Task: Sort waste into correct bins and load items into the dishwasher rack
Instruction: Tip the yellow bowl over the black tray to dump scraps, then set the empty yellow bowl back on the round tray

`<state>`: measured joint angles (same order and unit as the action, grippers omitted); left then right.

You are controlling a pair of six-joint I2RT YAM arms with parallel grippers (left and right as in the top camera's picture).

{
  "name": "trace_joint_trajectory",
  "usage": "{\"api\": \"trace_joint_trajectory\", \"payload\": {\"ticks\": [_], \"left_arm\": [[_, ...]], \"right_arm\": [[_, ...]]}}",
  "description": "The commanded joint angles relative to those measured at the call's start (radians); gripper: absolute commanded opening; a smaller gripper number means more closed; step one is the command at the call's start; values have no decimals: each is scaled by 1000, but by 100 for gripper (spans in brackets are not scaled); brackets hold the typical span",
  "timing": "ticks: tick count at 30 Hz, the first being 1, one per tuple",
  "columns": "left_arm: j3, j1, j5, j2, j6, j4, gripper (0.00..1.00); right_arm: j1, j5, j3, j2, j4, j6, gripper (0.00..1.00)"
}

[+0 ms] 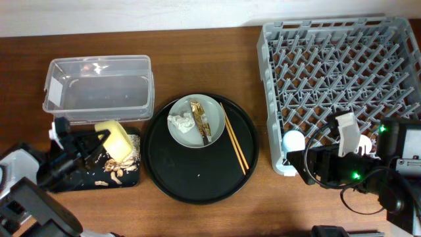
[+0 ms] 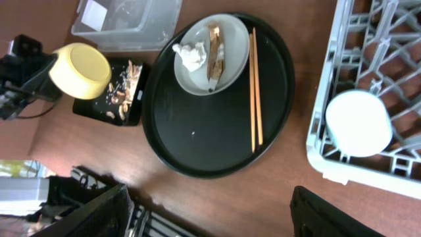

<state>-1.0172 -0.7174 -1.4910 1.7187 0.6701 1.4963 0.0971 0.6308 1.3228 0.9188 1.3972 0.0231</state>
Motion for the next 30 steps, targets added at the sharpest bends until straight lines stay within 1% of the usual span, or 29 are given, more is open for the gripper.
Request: {"api": "trace_joint_trajectory", "payload": {"ticks": [1,3,4,5,6,7,8,9,12,13,14,15,16,17,18,20,22,24,26,28,29,30], "left_arm": [[-40,-9,114,-47,171,50,0],[-82,37,216,-85,169,132,0],[-89,56,227,-106,159,138,0],[-96,100,251,-150,101,119,0],[-97,166,295,-201,-32,45,0],[-97,245,381,-243,-206,-55,0],[-97,311,472,-270,-343,-122,0],[-97,446,647,-310,-518,-211,0],[-96,793,940,-327,-803,-352,0],[-90,921,1125,-326,-932,-402,0],[-76,1043,1259,-326,-1020,-433,0],[-64,1109,1325,-323,-1066,-454,0],[-43,1205,1411,-316,-1132,-491,0],[-2,1390,1565,-269,-1225,-587,0],[-1,1427,1596,-245,-1242,-606,0],[-1,1461,1601,-212,-1243,-632,0],[-2,1468,1552,-206,-1250,-648,0],[5,1468,1551,-193,-1250,-643,2],[6,1468,1531,-168,-1250,-644,21],[-3,1468,1460,-169,-1250,-635,29],[-43,1460,1473,-177,-1250,-599,39],[-78,1448,1490,-180,-1249,-576,43]], "right_arm": [[-7,9,6,-6,2,-5,78],[-7,9,6,-6,3,-5,78],[-7,9,6,-6,3,-5,79],[-7,9,6,-6,2,-5,78],[-7,9,6,-6,2,-5,78],[-7,9,6,-6,2,-5,79],[-7,9,6,-6,2,-5,79],[-7,9,6,-6,3,-5,79],[-7,9,6,-6,2,-5,79],[-7,9,6,-6,3,-5,79],[-7,9,6,-6,3,-5,79],[-7,9,6,-6,3,-5,79],[-7,9,6,-6,3,-5,79],[-7,9,6,-6,2,-5,79],[-7,9,6,-6,2,-5,79],[-7,9,6,-6,3,-5,79],[-7,9,6,-6,3,-5,79],[-7,9,6,-6,2,-5,79],[-7,9,6,-6,3,-5,79],[-7,9,6,-6,2,-5,79],[-7,8,6,-6,3,-5,79],[-7,8,6,-6,2,-5,79]]}}
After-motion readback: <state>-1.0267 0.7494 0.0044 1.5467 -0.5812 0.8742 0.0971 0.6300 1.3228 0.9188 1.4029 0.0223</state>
